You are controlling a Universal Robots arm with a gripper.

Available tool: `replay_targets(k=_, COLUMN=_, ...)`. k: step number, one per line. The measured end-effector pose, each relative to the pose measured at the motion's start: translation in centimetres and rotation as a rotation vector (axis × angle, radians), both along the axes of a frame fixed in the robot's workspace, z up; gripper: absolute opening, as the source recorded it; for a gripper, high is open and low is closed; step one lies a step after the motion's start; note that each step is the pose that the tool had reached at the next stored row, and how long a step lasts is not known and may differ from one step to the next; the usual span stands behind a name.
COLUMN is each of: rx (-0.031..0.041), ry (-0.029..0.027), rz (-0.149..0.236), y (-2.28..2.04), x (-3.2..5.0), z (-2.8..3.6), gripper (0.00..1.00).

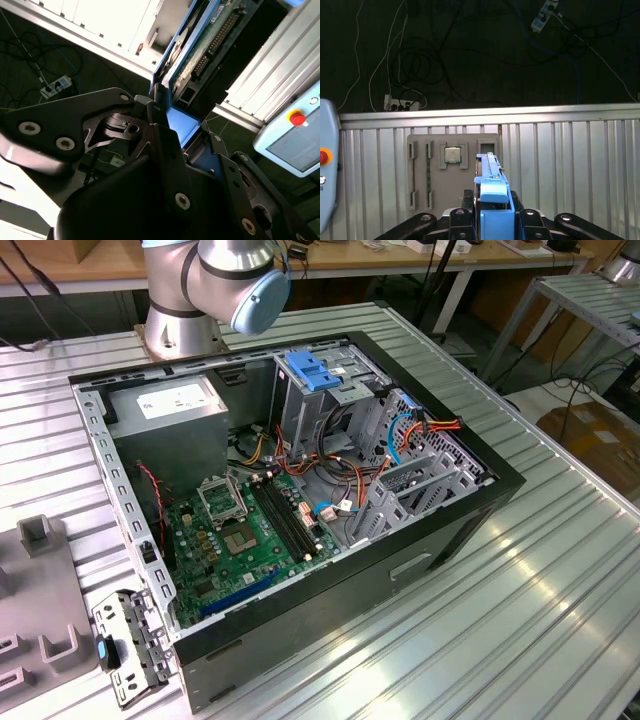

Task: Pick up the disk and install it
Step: 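Pick up the disk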

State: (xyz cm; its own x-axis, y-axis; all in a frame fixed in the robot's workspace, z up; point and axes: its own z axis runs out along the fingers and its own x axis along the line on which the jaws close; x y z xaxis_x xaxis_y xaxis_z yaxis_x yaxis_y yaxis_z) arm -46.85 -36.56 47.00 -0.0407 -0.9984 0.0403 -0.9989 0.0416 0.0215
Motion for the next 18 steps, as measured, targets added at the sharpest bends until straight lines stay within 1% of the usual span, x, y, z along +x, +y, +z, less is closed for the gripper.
replay_targets(k=11, rx=0.0000, ry=0.0054, rz=0.000, y=0.00, x=0.00, z=1.29, gripper=0.37)
replay_targets(k=15, rx=0.0001, ry=0.0086, rz=0.000, y=0.00, x=0.00, z=2.06, gripper=0.37)
replay_targets(k=18, rx=0.0001, ry=0.0097, rz=0.000, y=0.00, x=0.00, z=2.36, gripper=0.37)
